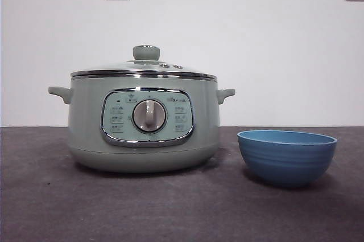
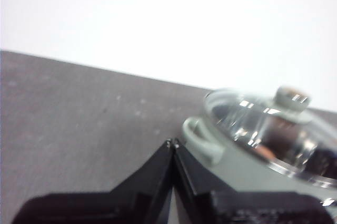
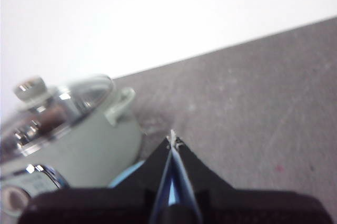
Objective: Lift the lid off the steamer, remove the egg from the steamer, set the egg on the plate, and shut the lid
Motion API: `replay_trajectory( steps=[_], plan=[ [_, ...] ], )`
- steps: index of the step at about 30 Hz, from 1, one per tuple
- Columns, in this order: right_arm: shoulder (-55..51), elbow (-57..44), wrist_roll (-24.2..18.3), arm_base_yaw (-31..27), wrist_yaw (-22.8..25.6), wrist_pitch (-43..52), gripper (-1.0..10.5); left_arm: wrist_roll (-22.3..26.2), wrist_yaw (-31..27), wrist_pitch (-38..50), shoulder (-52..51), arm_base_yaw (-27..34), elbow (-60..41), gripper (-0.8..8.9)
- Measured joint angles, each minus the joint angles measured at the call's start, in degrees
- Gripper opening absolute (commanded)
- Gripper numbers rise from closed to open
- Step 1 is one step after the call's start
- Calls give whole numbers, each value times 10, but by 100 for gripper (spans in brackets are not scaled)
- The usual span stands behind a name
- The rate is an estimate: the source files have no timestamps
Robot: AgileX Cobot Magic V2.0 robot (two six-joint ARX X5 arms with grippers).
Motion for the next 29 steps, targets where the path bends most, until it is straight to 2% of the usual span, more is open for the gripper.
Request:
replay_trajectory(
  steps=[5,9,20,29],
  plan=[
    [58,66,4,0,-15,-20,-11,-4,37,-37,34,0,65,-6],
    [128,138,-3,0,-32,-73,-11,-3,87,-63,76,0,122,-6],
    [334,377,-106,0,-214,-258,-11,49,213,-196,201,0,286,-6],
    [438,543,-189,8,-307,-443,-11,92,312,-311,281,0,400,-6]
  ],
)
